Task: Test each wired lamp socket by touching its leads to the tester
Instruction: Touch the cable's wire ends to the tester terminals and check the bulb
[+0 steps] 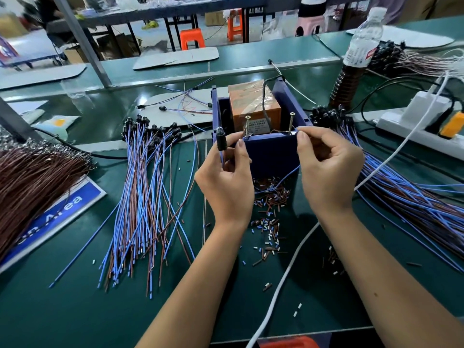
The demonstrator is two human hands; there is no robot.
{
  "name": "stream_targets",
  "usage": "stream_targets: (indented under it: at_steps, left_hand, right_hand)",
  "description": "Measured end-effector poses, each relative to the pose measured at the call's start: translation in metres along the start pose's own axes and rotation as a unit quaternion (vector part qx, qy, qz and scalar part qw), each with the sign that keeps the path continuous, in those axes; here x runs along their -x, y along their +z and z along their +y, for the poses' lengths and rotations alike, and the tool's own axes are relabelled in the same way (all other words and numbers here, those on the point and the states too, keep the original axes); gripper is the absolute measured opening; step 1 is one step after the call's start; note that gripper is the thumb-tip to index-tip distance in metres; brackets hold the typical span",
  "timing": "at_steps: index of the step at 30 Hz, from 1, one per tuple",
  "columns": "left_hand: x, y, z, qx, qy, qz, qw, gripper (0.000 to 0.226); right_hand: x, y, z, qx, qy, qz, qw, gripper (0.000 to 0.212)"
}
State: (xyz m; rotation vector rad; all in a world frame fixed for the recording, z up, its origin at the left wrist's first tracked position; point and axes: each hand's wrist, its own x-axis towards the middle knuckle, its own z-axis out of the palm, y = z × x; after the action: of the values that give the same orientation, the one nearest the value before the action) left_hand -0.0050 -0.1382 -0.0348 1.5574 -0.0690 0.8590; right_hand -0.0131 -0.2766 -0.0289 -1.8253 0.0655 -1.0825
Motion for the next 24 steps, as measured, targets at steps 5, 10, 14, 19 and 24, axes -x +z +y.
stream_targets:
  at_steps: [5, 10, 14, 19, 24]
  left_hand:
    - [0.001, 0.0, 0.004, -0.004, 0.016, 0.002, 1.0, 0.015]
    - [0.002, -0.001, 0.006, -0.002, 0.014, -0.002, 1.0, 0.015]
    - [0.002, -0.001, 0.006, -0.002, 0.012, -0.006, 1.0, 0.018]
    - [0.002, -0.002, 0.005, -0.012, 0.014, -0.002, 1.0, 0.016]
    - [0.003, -0.004, 0.013, 0.007, -0.014, 0.035, 0.999, 0.01]
  right_hand:
    - [0.0, 0.0, -0.002, 0.015, -0.033, -0.007, 0.999, 0.015]
    - [-0.001, 0.0, -0.003, 0.017, -0.039, -0.012, 0.999, 0.016]
    - [0.0, -0.001, -0.004, 0.015, -0.039, -0.016, 0.999, 0.016]
    - [0.0, -0.001, -0.003, 0.01, -0.036, -0.021, 0.999, 0.017]
    - [0.002, -0.001, -0.002, -0.018, 0.01, 0.0, 1.0, 0.014]
